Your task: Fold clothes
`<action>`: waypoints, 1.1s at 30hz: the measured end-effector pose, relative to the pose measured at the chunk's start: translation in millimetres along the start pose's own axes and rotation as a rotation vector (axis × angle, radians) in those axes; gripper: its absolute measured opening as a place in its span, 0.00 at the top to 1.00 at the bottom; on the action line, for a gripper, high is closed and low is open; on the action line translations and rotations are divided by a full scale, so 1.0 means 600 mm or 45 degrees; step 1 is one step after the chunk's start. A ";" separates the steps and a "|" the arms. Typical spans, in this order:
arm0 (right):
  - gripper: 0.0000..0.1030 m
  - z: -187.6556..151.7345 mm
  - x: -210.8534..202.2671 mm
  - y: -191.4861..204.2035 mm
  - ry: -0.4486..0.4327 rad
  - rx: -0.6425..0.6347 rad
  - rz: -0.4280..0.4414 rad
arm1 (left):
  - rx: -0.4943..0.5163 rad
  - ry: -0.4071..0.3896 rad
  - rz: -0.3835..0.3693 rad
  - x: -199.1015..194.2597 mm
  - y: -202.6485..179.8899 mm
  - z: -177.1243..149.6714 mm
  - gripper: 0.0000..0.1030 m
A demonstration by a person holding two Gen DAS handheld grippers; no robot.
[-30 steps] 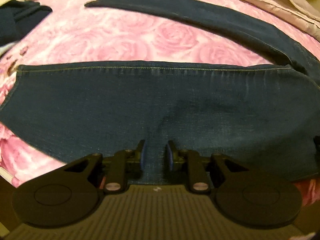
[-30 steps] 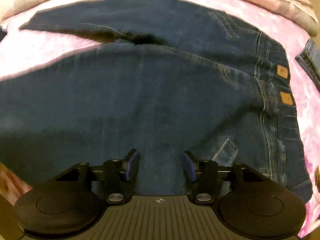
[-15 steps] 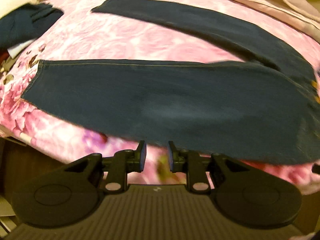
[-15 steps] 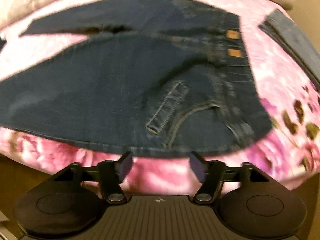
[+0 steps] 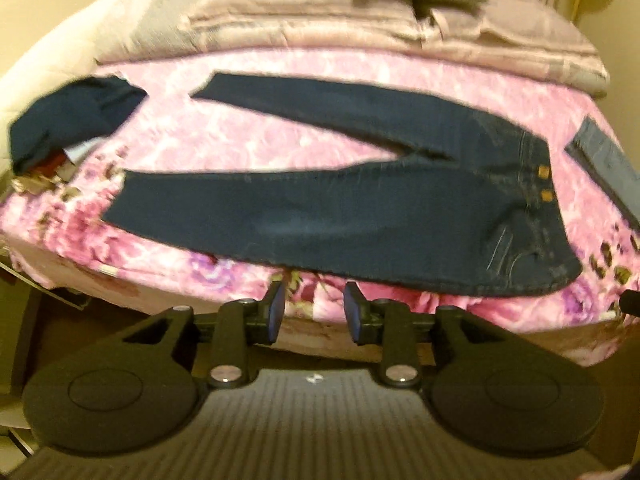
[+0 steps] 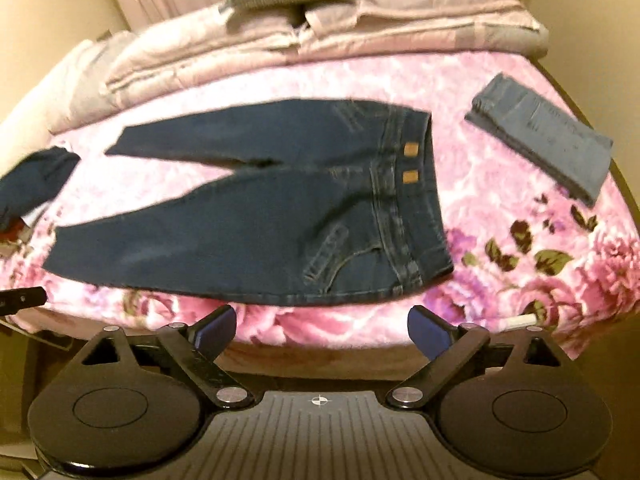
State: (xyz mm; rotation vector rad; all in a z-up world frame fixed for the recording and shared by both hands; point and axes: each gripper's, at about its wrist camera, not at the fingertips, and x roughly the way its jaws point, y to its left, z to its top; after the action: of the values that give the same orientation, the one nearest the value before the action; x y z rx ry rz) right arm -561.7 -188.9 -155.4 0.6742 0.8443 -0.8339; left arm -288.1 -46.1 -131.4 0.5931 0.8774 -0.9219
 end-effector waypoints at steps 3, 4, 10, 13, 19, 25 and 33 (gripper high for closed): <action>0.05 0.003 -0.035 0.011 -0.044 -0.020 0.021 | -0.009 -0.051 0.021 -0.042 0.007 -0.004 0.69; 0.05 0.003 -0.043 0.014 -0.053 -0.022 0.026 | -0.012 -0.063 0.028 -0.053 0.009 -0.007 0.69; 0.01 -0.010 -0.076 0.041 -0.051 -0.058 0.034 | -0.021 -0.069 0.062 -0.097 0.020 -0.029 0.68; 0.01 -0.024 -0.085 0.050 -0.042 -0.076 0.044 | -0.031 -0.070 0.064 -0.112 0.021 -0.039 0.68; 0.01 -0.044 -0.098 0.055 -0.035 -0.098 0.053 | 0.000 -0.114 0.063 -0.139 0.010 -0.052 0.64; 0.01 -0.058 -0.105 0.045 -0.039 -0.075 0.040 | 0.040 -0.114 0.060 -0.144 -0.009 -0.069 0.61; 0.01 -0.069 -0.113 0.036 -0.028 -0.063 0.032 | 0.047 -0.080 0.076 -0.141 -0.014 -0.087 0.61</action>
State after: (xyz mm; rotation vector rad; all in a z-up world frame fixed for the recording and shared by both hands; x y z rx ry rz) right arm -585.4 -121.3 -115.0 0.6298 0.8325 -0.7942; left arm -342.1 25.4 -87.6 0.6160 0.7842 -0.8994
